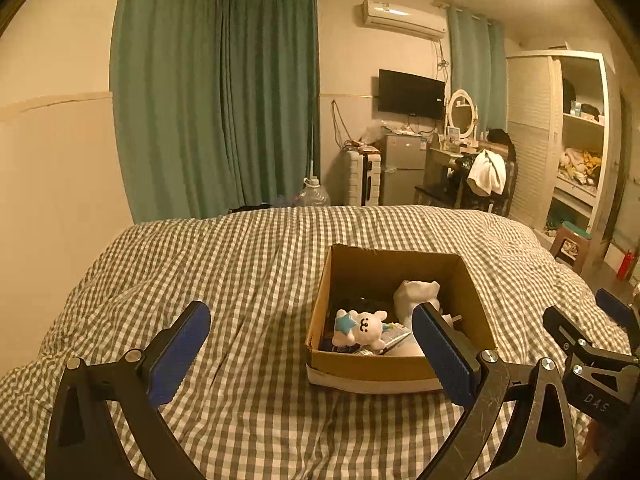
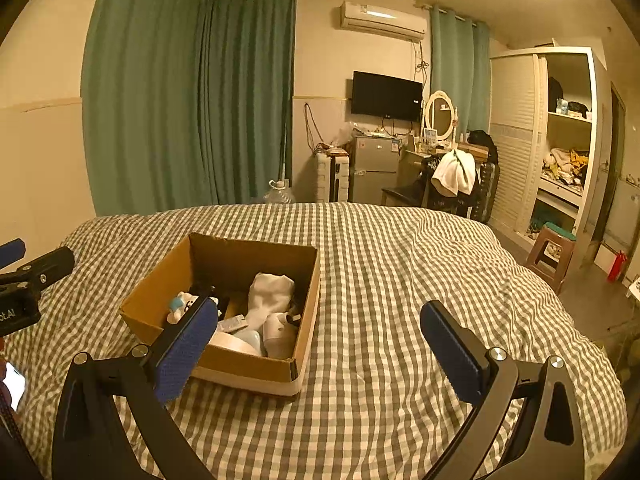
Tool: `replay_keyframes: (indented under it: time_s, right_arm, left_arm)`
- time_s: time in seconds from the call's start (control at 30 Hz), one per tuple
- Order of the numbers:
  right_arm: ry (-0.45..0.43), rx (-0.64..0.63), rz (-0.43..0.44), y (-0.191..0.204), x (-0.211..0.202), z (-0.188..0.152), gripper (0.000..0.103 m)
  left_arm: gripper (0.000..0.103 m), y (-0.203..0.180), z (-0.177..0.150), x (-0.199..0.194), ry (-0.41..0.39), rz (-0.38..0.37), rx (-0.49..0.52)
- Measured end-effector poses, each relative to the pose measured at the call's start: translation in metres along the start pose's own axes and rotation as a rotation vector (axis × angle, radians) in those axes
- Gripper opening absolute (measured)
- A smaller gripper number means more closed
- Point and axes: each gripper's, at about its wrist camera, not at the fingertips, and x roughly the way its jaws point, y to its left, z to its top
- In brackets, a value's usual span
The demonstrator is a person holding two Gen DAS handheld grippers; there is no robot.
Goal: Organize objects
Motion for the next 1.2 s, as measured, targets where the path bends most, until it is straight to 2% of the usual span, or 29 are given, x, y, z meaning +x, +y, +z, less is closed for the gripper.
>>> replay_keyframes:
  time_s: [1.07,1.2]
  right_arm:
    - [0.035,-0.021,-0.006,0.01,0.009,-0.007,0.102]
    - [0.046,-0.022,-0.009,0.012,0.011,-0.009,0.102]
  left_arm:
    - [0.103,-0.004,-0.008,0.003,0.023,0.02,0.017]
    - [0.103,-0.004,-0.006,-0.002,-0.002,0.018,0.025]
